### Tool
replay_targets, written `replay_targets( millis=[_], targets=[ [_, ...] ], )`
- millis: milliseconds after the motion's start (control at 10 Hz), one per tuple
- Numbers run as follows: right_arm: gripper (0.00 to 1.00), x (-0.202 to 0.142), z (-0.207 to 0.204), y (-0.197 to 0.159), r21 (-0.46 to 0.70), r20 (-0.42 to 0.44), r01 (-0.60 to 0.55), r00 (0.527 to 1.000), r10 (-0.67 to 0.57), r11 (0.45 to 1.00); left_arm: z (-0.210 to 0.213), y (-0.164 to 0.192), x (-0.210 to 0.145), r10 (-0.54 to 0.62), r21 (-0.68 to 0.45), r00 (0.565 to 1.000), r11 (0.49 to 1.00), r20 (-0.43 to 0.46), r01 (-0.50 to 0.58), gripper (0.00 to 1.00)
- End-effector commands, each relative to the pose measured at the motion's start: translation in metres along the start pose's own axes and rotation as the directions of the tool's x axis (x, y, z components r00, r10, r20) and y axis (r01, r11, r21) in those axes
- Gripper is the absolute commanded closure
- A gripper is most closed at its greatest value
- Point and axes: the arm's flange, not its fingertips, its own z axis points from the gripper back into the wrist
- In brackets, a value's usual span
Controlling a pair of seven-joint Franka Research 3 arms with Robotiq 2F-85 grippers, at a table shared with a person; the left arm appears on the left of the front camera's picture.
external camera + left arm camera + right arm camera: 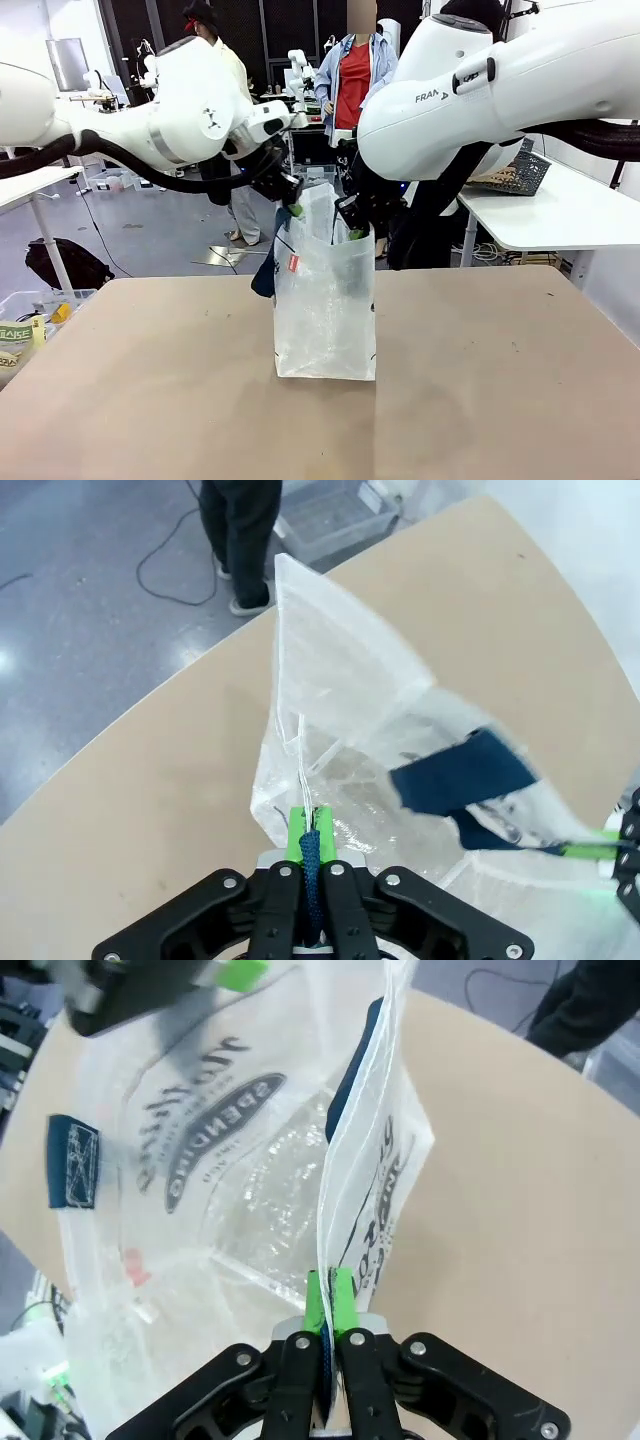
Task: Transfer purchased items from the store into the shopping bag.
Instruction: Open the Reusable shopping bag in the center of the table.
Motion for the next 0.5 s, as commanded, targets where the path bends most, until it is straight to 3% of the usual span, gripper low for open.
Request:
replay_targets(
  millis=[0,400],
  targets=[
    [1.00,0.004,0.002,-0.004,-0.026,-0.008,0.051,0.999,-0.051,0.998,0.025,0.019,-0.039,0.051,0.045,0.997,0.998,0.056,-0.053,1.00],
    [1.00,0.012,-0.005,-0.006,-0.055,-0.019,0.070,0.997,-0.071,0.996,0.055,0.057,-0.086,0.101,0.077,0.982,0.990,0.158,-0.114,1.00]
  ],
)
